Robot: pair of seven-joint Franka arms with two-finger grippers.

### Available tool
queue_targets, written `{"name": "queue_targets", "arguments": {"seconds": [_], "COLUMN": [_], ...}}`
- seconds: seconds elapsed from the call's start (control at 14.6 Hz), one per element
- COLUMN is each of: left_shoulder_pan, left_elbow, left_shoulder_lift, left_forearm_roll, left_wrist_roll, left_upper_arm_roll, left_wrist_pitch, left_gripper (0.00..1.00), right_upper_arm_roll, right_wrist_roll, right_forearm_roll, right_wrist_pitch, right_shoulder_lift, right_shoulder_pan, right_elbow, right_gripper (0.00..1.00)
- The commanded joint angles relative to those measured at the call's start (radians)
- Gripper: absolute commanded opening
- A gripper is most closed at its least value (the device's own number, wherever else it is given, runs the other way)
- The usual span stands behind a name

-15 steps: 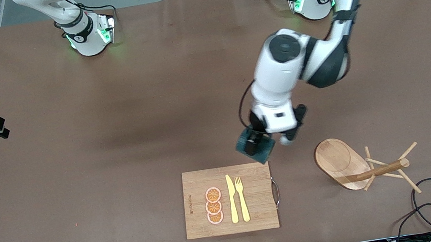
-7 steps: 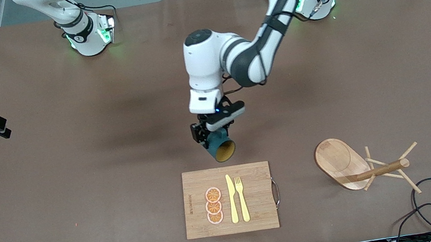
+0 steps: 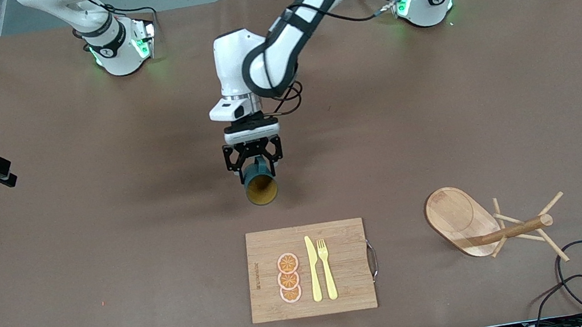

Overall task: Transfer cup from left to right arm and place
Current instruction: 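Lift the teal mug off the stand with the left gripper, then lower the teal mug onto the table and open the left gripper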

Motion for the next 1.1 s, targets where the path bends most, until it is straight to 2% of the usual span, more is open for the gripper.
{"name": "queue_targets", "arguments": {"seconds": [0.0, 0.21, 0.34, 0.62, 0.82, 1.03], "left_shoulder_pan": [-0.038, -0.056, -0.072, -0.125, -0.142, -0.162], "left_elbow": [0.063, 0.123, 0.124, 0.123, 0.121, 0.12], "left_shoulder_lift": [0.067, 0.165, 0.186, 0.249, 0.291, 0.315], "left_forearm_roll": [0.112, 0.304, 0.423, 0.617, 0.703, 0.712], "left_wrist_roll": [-0.032, -0.075, -0.171, -0.377, -0.469, -0.477], "left_upper_arm_roll": [0.028, 0.031, 0.034, 0.034, 0.032, 0.032], "left_wrist_pitch": [-0.007, -0.01, -0.03, -0.188, -0.243, -0.264], "left_gripper": [0.69, 0.68, 0.69, 0.69, 0.7, 0.71], "right_upper_arm_roll": [0.007, 0.007, 0.007, 0.007, 0.007, 0.007], "right_wrist_roll": [-0.004, -0.004, -0.004, -0.004, -0.004, -0.004], "right_forearm_roll": [-0.017, -0.017, -0.017, -0.017, -0.017, -0.012], "right_wrist_pitch": [0.012, 0.014, 0.015, 0.015, 0.017, 0.021], "right_shoulder_lift": [-0.03, -0.03, -0.03, -0.029, -0.027, -0.026], "right_shoulder_pan": [-0.005, -0.007, -0.007, -0.008, -0.011, -0.01], "right_elbow": [-0.035, -0.037, -0.038, -0.037, -0.034, -0.029], "right_gripper": [1.0, 1.0, 1.0, 1.0, 1.0, 1.0]}}
